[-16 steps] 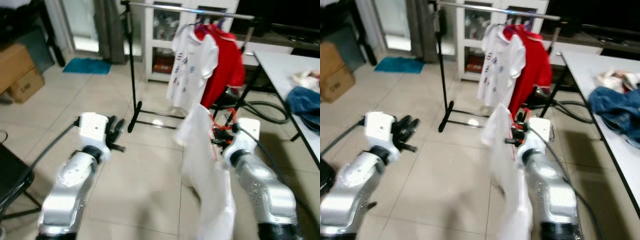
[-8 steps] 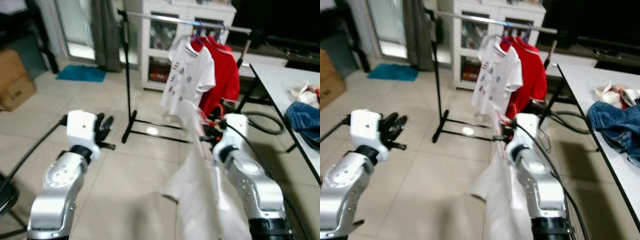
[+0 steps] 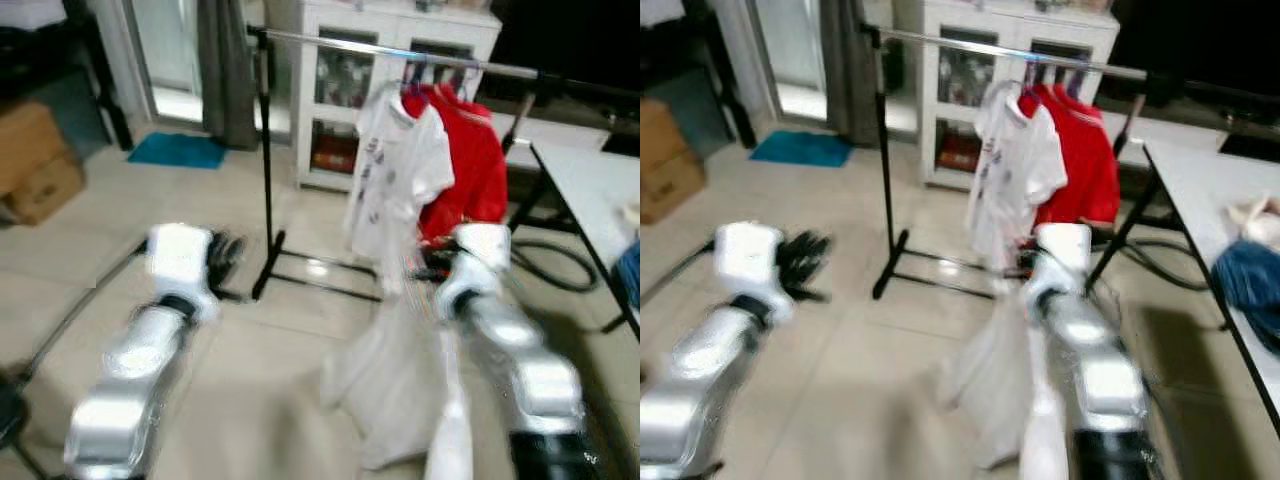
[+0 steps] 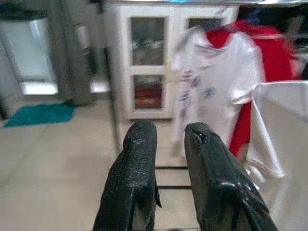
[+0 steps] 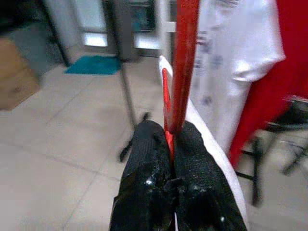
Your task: Hang hanger
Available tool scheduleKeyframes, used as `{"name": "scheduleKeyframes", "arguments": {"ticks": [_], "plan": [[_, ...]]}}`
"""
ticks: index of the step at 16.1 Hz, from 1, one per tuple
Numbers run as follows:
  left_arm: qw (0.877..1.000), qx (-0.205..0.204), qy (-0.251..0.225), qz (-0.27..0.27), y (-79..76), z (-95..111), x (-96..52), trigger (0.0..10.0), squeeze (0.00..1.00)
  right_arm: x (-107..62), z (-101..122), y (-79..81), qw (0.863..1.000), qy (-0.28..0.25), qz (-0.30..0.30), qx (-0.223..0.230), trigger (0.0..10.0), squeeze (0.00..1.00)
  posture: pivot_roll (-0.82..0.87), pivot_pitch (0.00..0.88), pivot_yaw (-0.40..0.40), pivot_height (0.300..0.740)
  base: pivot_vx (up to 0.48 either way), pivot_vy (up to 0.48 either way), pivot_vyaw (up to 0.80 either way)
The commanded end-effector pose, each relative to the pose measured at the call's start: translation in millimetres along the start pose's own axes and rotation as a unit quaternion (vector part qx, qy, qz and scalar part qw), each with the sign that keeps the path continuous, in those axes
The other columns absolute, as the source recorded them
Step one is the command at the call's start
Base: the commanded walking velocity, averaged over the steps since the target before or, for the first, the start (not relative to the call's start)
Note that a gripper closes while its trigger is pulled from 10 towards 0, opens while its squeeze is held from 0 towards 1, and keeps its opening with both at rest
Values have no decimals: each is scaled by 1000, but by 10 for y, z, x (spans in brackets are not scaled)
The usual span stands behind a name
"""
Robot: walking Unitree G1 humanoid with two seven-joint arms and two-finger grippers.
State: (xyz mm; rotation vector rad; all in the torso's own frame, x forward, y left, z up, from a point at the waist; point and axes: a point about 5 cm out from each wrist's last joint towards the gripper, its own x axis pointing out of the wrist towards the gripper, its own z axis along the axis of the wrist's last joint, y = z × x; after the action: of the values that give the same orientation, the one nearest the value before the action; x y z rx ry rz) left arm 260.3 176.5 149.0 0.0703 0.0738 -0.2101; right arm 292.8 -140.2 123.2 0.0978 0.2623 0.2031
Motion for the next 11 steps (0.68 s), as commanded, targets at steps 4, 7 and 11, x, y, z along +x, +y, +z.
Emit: {"name": "scheduleKeyframes", "arguments": {"ticks": [4, 7, 11], "plan": [[1000, -3, -9, -24, -128, 55, 66, 10000, 0, -57, 101, -131, 999, -21, -24, 4, 10000, 0, 89, 0, -48, 740, 432, 0, 0], [1000, -5, -7, -23, -119, 43, 51, 10000, 0, -47, 104, -122, 999, -22, -23, -1, 10000, 0, 95, 0, -50, 740, 431, 0, 0], [1000, -4, -7, -20, -105, 51, 55, 10000, 0, -35, 117, -107, 1000, -22, -19, -4, 10000, 0, 98, 0, -55, 740, 431, 0, 0]]}}
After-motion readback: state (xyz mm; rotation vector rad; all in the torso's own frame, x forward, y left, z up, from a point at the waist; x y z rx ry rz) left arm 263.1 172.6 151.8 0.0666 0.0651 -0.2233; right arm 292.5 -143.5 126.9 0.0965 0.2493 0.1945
